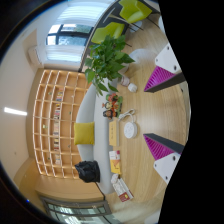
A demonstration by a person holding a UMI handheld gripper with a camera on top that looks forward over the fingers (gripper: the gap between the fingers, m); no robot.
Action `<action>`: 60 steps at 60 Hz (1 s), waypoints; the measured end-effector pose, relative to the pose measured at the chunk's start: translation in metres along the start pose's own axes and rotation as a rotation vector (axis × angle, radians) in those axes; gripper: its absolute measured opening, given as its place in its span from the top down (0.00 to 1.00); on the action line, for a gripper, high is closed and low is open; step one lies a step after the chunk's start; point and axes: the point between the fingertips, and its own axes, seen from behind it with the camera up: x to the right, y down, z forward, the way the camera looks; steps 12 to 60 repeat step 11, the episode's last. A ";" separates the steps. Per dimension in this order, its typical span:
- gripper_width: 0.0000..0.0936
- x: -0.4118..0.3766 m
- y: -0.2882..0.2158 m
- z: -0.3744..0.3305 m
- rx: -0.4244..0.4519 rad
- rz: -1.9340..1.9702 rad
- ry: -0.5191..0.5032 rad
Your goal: Unplug charger
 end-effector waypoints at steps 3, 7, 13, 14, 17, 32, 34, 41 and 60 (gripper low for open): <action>0.09 0.000 -0.002 -0.002 0.009 -0.004 0.003; 0.09 -0.001 -0.004 -0.005 0.017 -0.008 0.006; 0.09 -0.002 -0.006 -0.006 0.021 -0.005 0.001; 0.09 -0.002 -0.006 -0.006 0.021 -0.005 0.001; 0.09 -0.002 -0.006 -0.006 0.021 -0.005 0.001; 0.09 -0.002 -0.006 -0.006 0.021 -0.005 0.001; 0.09 -0.002 -0.006 -0.006 0.021 -0.005 0.001; 0.09 -0.002 -0.006 -0.006 0.021 -0.005 0.001; 0.09 -0.002 -0.006 -0.006 0.021 -0.005 0.001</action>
